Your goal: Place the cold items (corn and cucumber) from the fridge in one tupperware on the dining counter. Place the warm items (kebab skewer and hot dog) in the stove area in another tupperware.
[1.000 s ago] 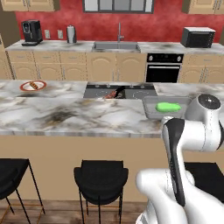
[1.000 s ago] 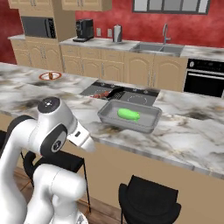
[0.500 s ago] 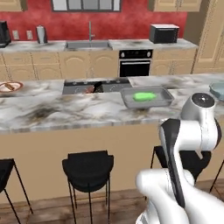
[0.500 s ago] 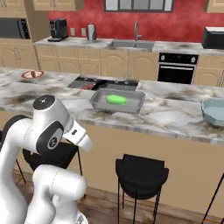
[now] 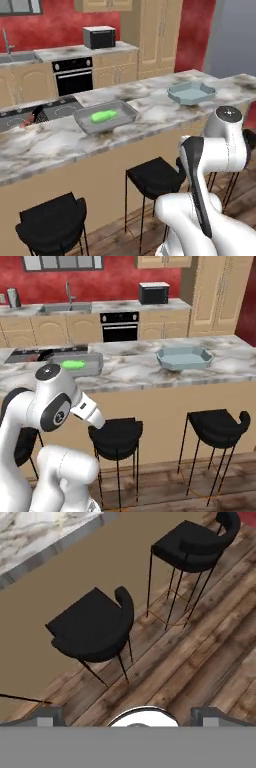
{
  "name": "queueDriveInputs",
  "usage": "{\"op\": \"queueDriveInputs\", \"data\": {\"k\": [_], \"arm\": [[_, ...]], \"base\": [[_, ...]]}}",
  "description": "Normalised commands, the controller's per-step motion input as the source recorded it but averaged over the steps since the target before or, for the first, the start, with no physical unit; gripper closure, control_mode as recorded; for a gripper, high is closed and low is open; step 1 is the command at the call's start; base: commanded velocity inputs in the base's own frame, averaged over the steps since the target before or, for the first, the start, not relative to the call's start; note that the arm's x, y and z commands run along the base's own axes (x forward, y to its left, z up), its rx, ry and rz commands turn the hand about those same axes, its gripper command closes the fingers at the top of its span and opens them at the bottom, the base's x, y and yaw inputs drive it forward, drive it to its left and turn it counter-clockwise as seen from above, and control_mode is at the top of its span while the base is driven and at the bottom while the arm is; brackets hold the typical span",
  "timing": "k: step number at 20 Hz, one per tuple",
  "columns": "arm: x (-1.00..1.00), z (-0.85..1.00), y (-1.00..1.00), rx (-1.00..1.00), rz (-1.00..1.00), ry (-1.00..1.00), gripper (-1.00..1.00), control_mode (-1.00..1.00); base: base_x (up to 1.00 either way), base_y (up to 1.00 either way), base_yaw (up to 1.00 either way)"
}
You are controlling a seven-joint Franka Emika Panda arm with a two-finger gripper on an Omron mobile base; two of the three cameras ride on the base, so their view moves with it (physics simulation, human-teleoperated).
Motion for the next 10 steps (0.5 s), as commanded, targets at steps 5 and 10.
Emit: {"op": "queueDriveInputs", "data": {"k": [5,10], "arm": [[0.0,0.0,0.0,0.0,0.0,0.0,-1.0,1.0],[0.0,0.0,0.0,0.0,0.0,0.0,-1.0,1.0]], "base": [[0.29,-0.74,-0.6],[0.25,-0.99,-0.48]]}}
